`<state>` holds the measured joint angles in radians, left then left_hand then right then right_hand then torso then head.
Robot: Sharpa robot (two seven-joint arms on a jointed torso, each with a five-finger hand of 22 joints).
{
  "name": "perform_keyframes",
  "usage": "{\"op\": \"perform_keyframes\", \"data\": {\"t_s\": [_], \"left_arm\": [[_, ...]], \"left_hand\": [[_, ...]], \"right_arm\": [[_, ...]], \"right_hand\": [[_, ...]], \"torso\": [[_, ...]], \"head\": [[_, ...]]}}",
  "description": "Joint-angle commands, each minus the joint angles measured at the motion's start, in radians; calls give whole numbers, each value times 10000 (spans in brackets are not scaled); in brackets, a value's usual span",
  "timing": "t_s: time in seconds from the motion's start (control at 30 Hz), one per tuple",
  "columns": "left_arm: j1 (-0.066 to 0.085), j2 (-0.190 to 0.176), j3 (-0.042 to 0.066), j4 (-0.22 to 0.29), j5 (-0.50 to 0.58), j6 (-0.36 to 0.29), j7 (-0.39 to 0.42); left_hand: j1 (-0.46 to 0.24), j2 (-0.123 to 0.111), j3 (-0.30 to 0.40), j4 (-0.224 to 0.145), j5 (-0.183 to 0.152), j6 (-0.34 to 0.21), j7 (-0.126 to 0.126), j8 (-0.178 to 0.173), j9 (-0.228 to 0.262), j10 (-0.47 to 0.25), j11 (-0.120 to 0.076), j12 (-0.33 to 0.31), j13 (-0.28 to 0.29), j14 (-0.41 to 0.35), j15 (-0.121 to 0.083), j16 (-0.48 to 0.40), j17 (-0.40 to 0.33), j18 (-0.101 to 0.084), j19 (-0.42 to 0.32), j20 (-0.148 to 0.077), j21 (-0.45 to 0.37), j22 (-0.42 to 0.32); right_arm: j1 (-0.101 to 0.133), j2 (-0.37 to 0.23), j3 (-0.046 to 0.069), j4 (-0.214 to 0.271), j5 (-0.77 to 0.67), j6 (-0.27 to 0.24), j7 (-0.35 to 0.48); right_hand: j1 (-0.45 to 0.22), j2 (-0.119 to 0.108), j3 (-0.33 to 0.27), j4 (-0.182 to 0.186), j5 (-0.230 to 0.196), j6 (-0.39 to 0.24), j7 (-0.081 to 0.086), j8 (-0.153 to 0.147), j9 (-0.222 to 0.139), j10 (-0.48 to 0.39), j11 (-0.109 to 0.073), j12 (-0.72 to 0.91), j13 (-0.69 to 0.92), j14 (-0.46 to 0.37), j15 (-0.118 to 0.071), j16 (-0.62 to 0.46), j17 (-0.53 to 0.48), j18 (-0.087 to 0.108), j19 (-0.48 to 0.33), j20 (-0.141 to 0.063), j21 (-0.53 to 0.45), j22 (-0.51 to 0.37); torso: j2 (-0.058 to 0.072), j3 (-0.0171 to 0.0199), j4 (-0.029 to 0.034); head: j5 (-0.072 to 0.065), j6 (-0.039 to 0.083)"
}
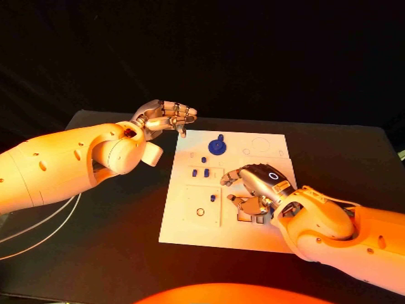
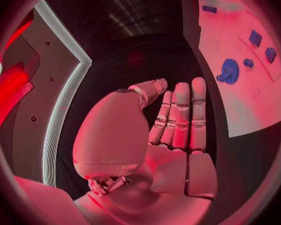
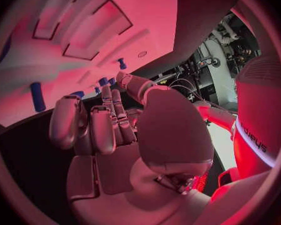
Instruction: Assemble the parts on the task board
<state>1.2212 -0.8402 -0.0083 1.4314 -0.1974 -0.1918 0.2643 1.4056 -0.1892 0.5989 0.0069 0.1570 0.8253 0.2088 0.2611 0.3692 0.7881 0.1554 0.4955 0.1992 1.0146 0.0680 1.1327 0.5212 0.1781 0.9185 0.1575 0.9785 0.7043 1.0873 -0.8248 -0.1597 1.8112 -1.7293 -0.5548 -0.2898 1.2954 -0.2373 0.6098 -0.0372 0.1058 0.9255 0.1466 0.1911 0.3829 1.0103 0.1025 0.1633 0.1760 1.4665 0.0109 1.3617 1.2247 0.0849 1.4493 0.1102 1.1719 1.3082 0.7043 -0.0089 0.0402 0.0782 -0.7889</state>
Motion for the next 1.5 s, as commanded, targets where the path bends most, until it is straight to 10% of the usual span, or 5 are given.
{"op": "perform_keyframes", "data": {"t_s": [0.03,0.2,0.33,0.57,1.5], "left_arm": [[6,-1,7,15,8,121,109],[4,-3,6,3,8,223,139],[4,-2,3,-2,8,274,168],[3,-16,1,23,8,292,210],[1,-3,0,23,-52,284,203]], "left_hand": [[-17,39,-49,4,15,-84,67,60,-13,-71,3,69,-10,-36,47,22,-13,81,-19,51,-52,-12],[-6,34,-55,-7,16,-89,65,66,-14,-72,2,83,-9,-37,47,28,-17,81,-12,50,-55,-16],[-6,34,-55,-7,16,-89,65,66,-14,-72,2,83,-9,-37,47,28,-17,81,-12,50,-55,-16],[4,27,-61,-17,17,-85,60,76,-12,-76,1,93,-10,-48,47,26,-23,80,-12,50,-60,-20],[4,27,-61,-17,17,-85,60,76,-12,-76,1,93,-10,-48,47,26,-23,80,-12,50,-60,-20]], "right_arm": [[324,-337,41,160,1126,399,133],[946,-884,76,49,2099,1319,125],[1237,-1208,98,-261,2100,1839,224],[1367,-1374,107,-620,2003,2595,271],[1283,-701,65,-1405,2023,2744,457]], "right_hand": [[5,89,-9,58,53,43,22,-37,15,81,-34,125,17,305,2,57,64,-41,86,-18,129,265],[-288,-64,-263,237,58,-103,24,-153,-17,-61,-58,267,-7,336,-17,95,95,-59,153,-43,206,308],[179,236,-2353,565,-32,-463,-130,-431,-90,-1014,56,449,-195,302,75,72,-20,-6,71,19,-160,100],[1828,385,-4656,2303,-78,-491,-235,-727,-218,-1660,219,770,-848,308,223,121,-93,15,107,159,-330,11],[2454,614,-2611,3140,-261,688,-104,-532,-210,1236,-292,485,-1074,336,-226,155,-142,-71,359,-226,64,289]], "torso": [[-12,-12,-10],[-16,-19,-8],[-5,-6,10],[9,3,1],[8,2,8]], "head": [[-139,87],[-309,208],[-477,317],[-619,375],[-629,358]]}}
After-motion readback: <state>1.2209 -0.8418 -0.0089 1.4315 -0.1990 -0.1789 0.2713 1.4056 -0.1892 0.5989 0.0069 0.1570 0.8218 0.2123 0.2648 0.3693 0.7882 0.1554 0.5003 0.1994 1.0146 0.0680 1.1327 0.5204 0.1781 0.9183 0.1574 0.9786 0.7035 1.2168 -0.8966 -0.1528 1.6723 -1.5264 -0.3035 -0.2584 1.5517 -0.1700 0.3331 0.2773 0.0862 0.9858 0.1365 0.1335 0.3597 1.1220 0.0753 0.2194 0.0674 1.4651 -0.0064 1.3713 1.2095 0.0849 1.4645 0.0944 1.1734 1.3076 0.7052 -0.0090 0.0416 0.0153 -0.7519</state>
